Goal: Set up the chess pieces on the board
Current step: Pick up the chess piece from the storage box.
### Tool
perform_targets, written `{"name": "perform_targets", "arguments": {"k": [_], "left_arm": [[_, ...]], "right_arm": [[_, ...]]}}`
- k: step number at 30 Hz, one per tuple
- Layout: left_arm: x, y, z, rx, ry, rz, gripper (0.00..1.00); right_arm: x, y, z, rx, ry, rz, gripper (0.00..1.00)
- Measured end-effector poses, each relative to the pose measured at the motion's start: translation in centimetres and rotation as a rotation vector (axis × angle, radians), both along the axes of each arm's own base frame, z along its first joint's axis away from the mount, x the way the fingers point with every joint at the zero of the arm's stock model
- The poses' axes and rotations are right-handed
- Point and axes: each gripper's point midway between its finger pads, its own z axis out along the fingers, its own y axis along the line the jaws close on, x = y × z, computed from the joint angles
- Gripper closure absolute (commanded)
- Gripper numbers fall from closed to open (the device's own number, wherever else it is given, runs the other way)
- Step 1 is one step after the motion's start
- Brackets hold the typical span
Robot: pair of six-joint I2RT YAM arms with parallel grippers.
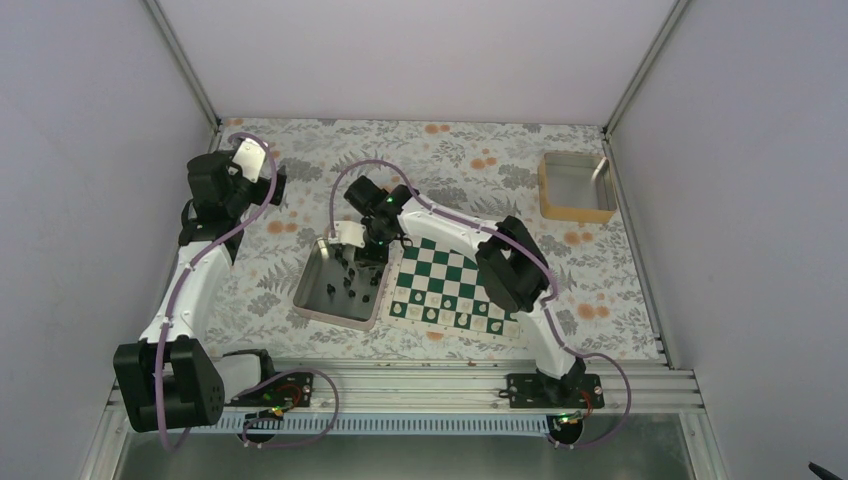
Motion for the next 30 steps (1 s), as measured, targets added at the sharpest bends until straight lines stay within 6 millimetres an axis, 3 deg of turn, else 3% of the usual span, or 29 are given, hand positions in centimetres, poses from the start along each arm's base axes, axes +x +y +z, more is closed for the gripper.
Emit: {"name": "perform_targets", "arguments": {"k": [10,20,27,30], "left_arm": [[-0.2,-0.1,-0.2,-0.003,0.002,-0.006,0.00],[-0.2,0.1,-0.1,-0.004,0.001,-0.004,0.00],[-0.2,0.1,-0.1,-0.004,0.001,-0.003,0.00],[-0.2,0.1,-0.1,-0.004,0.001,-0.003,0.00]], "right_arm": [[0.4,0.1,-1.2,-0.016,-0.010,-0.006,0.62],[0.3,0.6,-1.5,-0.019,-0.025,-0.004,0.87],[0.4,0.6,-1.4,-0.017,-0.029,-0.007,0.90],[0.4,0.6,-0.4,-0.006,-0.037,-0.009,0.90]]}}
